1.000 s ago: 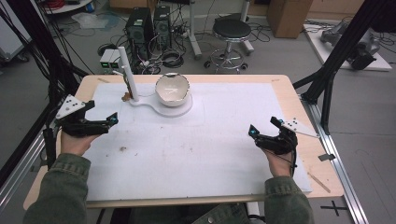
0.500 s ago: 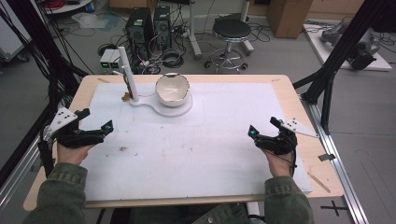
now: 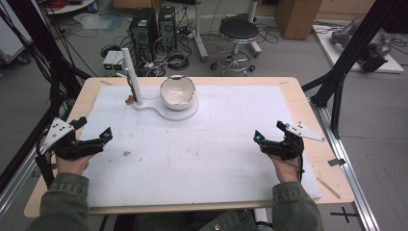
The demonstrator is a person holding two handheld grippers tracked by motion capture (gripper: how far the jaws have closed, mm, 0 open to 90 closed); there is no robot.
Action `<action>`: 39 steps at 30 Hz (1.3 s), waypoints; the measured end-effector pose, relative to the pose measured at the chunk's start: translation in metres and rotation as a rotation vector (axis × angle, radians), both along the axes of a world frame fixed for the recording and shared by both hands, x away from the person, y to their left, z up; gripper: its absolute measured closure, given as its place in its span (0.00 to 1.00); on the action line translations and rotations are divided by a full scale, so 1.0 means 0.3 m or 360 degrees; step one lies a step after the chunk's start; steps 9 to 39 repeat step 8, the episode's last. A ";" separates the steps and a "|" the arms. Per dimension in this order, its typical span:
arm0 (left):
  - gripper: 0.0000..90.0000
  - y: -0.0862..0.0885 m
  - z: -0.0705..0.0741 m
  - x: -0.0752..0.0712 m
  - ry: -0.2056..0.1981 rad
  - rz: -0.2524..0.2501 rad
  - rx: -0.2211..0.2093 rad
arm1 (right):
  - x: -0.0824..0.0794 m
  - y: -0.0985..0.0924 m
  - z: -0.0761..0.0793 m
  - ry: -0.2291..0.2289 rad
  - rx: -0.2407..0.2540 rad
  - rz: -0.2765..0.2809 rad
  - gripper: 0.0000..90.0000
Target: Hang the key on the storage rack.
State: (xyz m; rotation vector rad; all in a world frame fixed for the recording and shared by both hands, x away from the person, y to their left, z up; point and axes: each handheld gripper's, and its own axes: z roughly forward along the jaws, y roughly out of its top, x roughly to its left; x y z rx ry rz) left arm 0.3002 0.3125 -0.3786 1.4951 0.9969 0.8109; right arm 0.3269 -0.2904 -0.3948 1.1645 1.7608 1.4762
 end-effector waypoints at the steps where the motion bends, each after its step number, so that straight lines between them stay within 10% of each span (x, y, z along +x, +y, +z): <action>1: 0.02 0.000 -0.003 0.002 0.0009 -0.0005 0.0003 | -0.002 0.001 0.000 0.0010 -0.0001 0.0002 0.01; 39: 0.02 0.005 -0.012 0.005 0.0024 0.0003 0.0000 | -0.006 0.002 0.001 -0.0004 -0.0019 0.0001 0.01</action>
